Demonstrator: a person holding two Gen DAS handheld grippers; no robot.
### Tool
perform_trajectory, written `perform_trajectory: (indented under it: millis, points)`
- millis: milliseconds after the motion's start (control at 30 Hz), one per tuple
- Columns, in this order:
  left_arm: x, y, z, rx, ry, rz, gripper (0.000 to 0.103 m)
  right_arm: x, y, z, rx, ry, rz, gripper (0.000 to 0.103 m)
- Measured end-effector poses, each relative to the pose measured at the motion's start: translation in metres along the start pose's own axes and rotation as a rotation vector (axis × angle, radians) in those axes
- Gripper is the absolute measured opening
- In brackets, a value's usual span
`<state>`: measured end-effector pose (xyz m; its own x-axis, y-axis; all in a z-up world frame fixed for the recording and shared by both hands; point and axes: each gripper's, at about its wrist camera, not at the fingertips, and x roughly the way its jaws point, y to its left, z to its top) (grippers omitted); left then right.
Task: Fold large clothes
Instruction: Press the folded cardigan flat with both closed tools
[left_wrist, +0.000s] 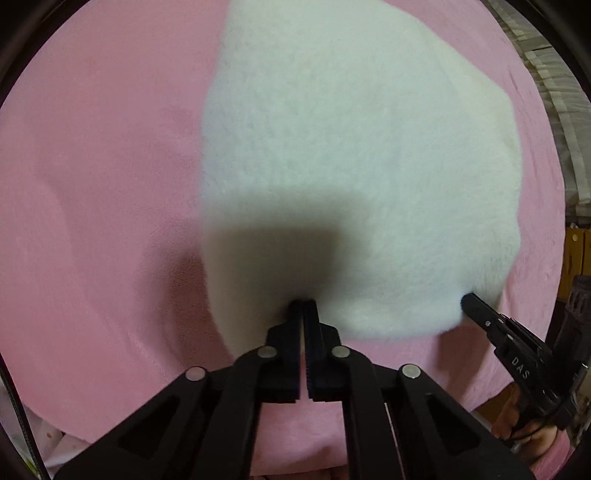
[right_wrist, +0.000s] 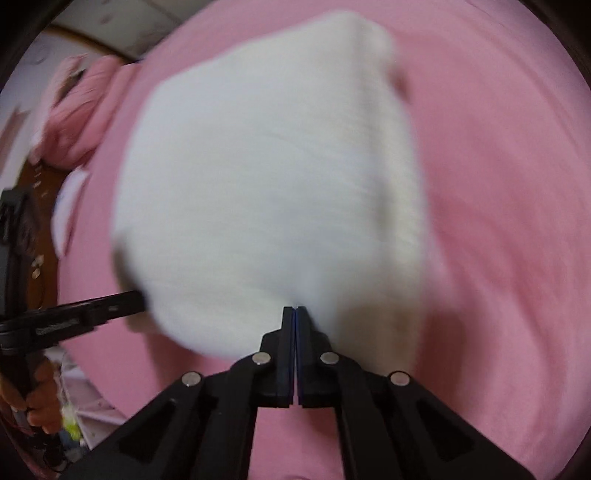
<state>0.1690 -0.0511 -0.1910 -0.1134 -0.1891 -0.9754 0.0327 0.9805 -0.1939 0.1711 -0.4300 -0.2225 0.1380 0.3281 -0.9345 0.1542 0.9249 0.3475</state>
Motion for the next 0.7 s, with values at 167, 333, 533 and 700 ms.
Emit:
perform_trajectory:
  millis: [167, 333, 533, 700]
  points:
    - [-0.016, -0.012, 0.002, 0.146, -0.051, 0.04, 0.001, -0.017, 0.023, -0.014, -0.113, -0.045, -0.136, 0.0]
    - [-0.052, -0.02, 0.016, 0.226, -0.177, -0.033, 0.004, -0.032, 0.065, -0.006, -0.197, -0.145, 0.095, 0.0]
    - [-0.046, -0.005, 0.084, 0.078, -0.255, -0.093, 0.004, 0.017, 0.094, 0.046, -0.063, -0.167, 0.289, 0.0]
    - [-0.033, -0.003, 0.149, 0.038, -0.328, -0.113, 0.004, 0.037, 0.101, 0.112, 0.086, -0.284, 0.336, 0.0]
